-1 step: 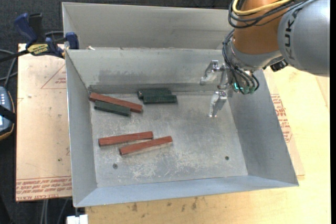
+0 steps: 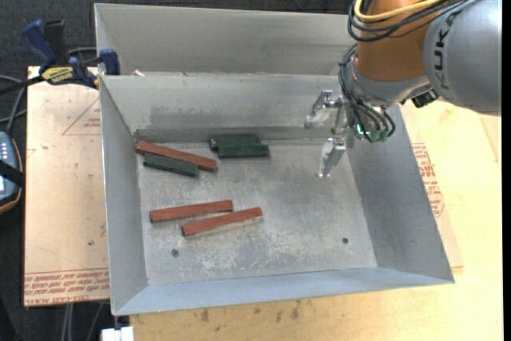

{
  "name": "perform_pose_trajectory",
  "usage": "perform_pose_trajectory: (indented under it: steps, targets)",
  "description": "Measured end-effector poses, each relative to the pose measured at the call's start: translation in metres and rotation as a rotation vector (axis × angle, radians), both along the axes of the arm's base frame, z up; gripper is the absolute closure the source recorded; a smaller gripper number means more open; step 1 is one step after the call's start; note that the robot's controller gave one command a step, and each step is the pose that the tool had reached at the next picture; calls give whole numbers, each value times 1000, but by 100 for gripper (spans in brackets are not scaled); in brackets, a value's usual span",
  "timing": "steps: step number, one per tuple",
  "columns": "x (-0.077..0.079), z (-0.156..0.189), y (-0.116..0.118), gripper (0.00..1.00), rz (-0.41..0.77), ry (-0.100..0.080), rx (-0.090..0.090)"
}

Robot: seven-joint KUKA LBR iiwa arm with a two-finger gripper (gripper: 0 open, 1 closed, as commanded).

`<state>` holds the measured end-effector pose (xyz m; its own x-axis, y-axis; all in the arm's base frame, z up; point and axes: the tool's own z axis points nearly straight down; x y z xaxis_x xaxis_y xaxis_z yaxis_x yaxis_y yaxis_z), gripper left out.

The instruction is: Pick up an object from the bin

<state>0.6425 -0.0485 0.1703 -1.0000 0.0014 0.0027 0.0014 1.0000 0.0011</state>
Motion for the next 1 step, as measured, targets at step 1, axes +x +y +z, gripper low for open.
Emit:
perform_pose_trajectory:
  steps: [1]
  targets:
    - [4, 22, -6, 0, 160, 1, 2]
